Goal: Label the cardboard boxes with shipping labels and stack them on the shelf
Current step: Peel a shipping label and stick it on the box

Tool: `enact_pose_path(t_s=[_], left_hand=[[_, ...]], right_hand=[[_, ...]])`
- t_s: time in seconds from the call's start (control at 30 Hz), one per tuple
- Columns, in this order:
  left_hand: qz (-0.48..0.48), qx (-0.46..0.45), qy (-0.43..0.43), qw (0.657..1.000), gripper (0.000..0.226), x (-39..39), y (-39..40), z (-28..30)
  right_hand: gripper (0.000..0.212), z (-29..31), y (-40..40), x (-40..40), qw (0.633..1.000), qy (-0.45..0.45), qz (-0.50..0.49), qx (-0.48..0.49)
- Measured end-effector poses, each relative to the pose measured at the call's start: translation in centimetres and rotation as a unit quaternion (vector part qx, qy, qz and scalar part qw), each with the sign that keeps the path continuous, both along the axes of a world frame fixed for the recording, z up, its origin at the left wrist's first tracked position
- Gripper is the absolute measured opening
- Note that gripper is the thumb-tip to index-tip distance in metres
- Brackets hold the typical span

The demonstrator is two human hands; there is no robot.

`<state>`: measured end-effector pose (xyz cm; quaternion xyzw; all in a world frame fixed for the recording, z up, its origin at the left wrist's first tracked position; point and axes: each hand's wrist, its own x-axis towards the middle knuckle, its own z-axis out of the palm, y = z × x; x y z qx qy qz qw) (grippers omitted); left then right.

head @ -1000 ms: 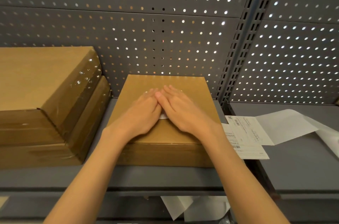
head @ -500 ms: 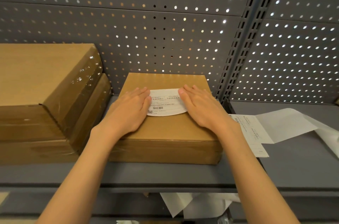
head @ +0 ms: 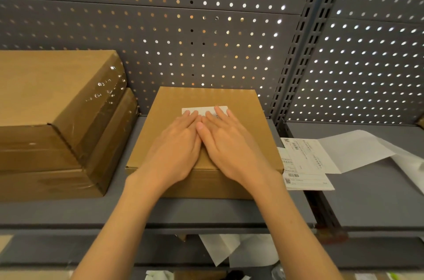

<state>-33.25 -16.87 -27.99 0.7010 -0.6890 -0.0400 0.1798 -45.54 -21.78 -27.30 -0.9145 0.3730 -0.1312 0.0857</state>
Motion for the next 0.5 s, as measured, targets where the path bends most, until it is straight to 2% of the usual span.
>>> enact_pose_path(t_s=[0.17,0.33,0.5], left_hand=[[0.032,0.004,-0.017,0.999,0.047,0.7,0.3,-0.3],[0.067,0.008,-0.026,0.997,0.048,1.7,1.4,0.0],[0.080,0.014,-0.029,0.996,0.049,1.6,1.7,-0.1]], right_hand=[[0.055,-0.4,0.0,-0.9,0.998,0.030,-0.046,-0.007],[0.054,-0.4,-0.2,-3.1,0.994,0.003,-0.110,0.020],[0.054,-0.4,-0.1,-3.7,0.992,-0.010,-0.122,0.030]])
